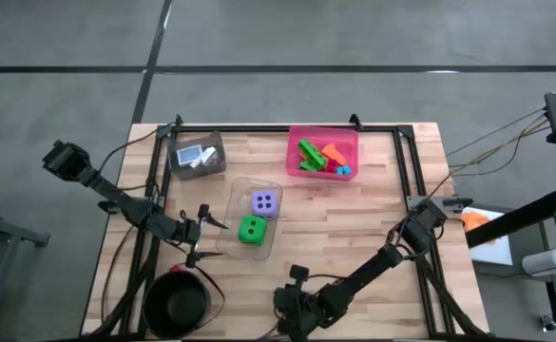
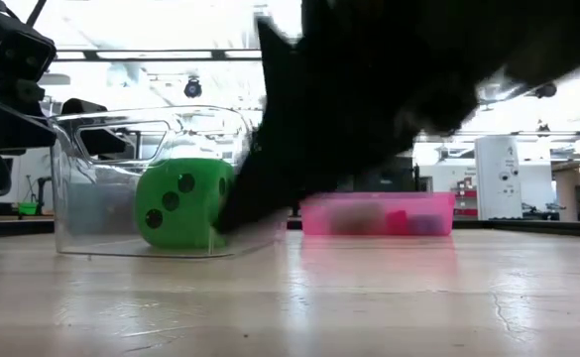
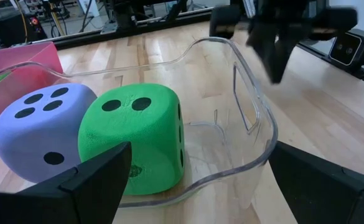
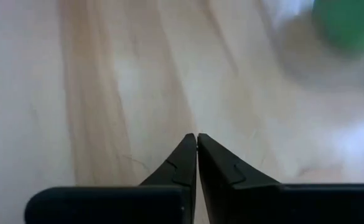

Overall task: Pick & Place Toys
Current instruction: Put the red game piece into the pink bin

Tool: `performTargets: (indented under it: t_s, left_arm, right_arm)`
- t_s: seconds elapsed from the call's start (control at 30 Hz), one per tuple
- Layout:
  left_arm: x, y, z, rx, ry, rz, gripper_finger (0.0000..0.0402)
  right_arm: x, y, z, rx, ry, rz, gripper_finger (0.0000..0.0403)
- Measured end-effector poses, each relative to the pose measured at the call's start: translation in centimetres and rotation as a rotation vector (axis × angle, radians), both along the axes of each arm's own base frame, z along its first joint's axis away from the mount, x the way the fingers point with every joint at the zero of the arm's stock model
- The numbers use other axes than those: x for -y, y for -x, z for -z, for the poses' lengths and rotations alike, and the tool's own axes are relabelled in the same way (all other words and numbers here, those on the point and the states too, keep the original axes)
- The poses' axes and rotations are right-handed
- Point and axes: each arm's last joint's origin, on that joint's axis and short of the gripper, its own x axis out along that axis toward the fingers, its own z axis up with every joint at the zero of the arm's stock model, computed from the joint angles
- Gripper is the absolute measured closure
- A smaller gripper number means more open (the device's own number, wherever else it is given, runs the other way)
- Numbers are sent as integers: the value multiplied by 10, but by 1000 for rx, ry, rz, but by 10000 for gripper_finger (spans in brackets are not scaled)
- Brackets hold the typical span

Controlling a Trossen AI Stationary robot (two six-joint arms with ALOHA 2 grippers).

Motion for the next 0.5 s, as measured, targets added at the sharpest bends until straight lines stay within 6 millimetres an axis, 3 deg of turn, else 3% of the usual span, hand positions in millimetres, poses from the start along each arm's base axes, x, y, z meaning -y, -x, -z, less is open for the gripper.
performTargets:
  t_s: [0.2, 0.4, 0.5]
  left_arm:
    - [0, 0, 0, 0, 0, 0, 26]
    - [0, 0, 0, 0, 0, 0, 26]
    - [0, 0, 0, 0, 0, 0, 26]
  right_arm:
    - [-33, 1, -19, 210, 103, -196, 385]
    - [-76, 3, -55, 535, 62, -644, 385]
    - [-89, 10, -74, 711, 51, -769, 385]
